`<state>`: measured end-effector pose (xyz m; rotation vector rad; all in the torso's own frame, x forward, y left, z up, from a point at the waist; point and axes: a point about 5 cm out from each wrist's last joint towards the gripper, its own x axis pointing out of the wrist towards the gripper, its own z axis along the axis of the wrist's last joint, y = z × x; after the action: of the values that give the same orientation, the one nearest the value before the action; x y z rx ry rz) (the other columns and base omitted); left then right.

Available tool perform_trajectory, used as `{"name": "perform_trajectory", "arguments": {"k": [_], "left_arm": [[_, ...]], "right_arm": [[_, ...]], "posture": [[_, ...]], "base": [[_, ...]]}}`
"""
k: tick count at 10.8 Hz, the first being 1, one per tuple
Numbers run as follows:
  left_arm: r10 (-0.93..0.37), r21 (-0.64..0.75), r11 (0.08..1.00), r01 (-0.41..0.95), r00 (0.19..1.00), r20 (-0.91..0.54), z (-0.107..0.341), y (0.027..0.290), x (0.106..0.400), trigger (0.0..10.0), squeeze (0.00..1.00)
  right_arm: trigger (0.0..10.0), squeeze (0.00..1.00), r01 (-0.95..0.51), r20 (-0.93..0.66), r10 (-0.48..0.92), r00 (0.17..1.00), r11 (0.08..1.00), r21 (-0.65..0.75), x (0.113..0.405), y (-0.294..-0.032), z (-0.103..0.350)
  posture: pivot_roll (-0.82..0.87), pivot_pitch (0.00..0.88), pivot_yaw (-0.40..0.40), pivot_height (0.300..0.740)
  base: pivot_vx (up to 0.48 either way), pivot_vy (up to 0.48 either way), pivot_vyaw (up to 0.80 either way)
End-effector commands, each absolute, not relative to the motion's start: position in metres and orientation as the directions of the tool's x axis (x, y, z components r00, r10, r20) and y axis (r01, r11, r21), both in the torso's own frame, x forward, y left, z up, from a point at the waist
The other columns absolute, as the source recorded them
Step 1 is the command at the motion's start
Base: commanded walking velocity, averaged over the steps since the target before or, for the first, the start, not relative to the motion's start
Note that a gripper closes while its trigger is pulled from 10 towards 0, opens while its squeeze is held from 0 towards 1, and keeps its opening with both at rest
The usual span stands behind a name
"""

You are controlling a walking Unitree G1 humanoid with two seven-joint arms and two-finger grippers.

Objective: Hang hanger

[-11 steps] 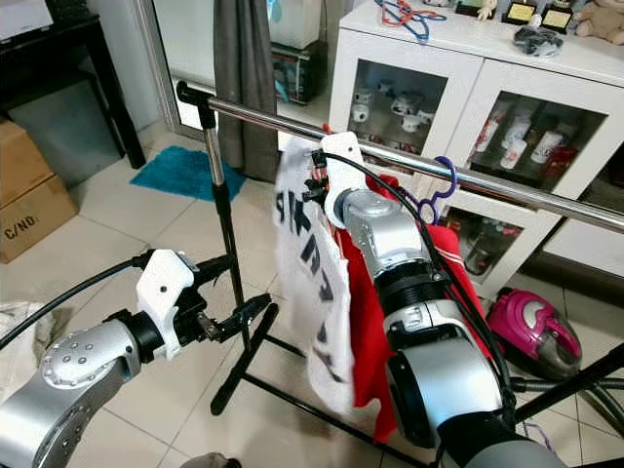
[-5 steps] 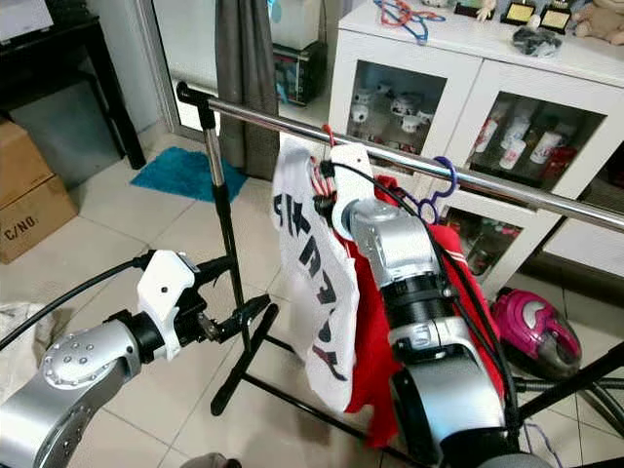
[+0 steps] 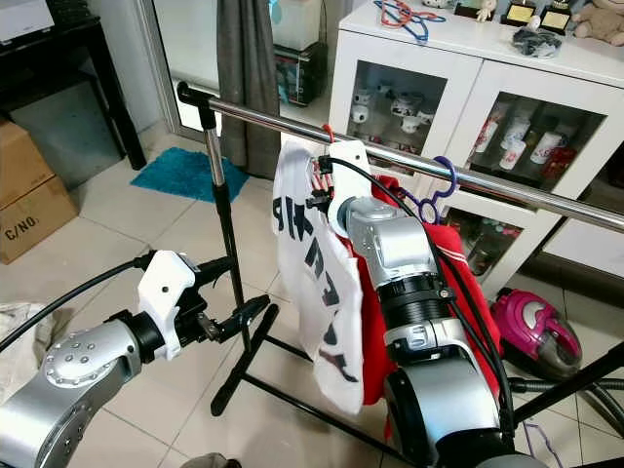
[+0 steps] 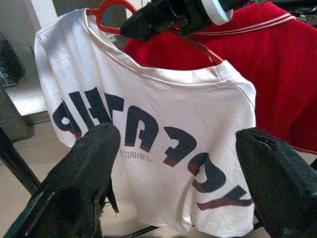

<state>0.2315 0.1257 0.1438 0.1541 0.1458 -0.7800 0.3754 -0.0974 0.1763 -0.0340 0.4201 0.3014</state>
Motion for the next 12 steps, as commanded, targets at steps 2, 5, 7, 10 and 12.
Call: {"name": "perform_trajectory", "arguments": {"k": [2,5,7,10,12], "left_arm": [[-0.692,0.096,0.694,0.714,0.698,-0.185,0.146,0.125,0.233,10.0,0.00],[-0.695,0.099,0.690,0.717,0.695,-0.185,0.146,0.125,0.234,10.0,0.00],[-0.697,0.100,0.688,0.719,0.693,-0.184,0.146,0.124,0.235,10.0,0.00],[-0.689,0.103,0.697,0.710,0.703,-0.178,0.148,0.126,0.235,10.0,0.00],[-0.651,0.108,0.734,0.671,0.739,-0.171,0.149,0.130,0.234,10.0,0.00]], "right_arm": [[0.0,0.00,-0.293,-0.384,0.285,0.878,0.955,0.037,0.378,-0.097,0.180],[0.0,0.00,-0.298,-0.386,0.290,0.876,0.954,0.042,0.378,-0.097,0.179],[0.0,0.00,-0.304,-0.386,0.299,0.873,0.951,0.051,0.378,-0.096,0.179],[0.0,0.00,-0.332,-0.314,0.334,0.889,0.941,0.059,0.378,-0.092,0.188],[0.0,0.00,-0.344,-0.264,0.350,0.899,0.936,0.069,0.370,-0.100,0.196]], "posture": [[0.16,0.003,-0.018,0.740],[0.16,0.000,-0.012,0.740],[0.16,0.000,-0.011,0.740],[0.17,0.006,-0.027,0.740],[0.17,0.010,-0.033,0.740]], "base": [[0.000,0.000,0.00],[0.000,0.000,0.00],[0.000,0.000,0.00],[0.000,0.000,0.00],[0.000,0.000,0.00]]}}
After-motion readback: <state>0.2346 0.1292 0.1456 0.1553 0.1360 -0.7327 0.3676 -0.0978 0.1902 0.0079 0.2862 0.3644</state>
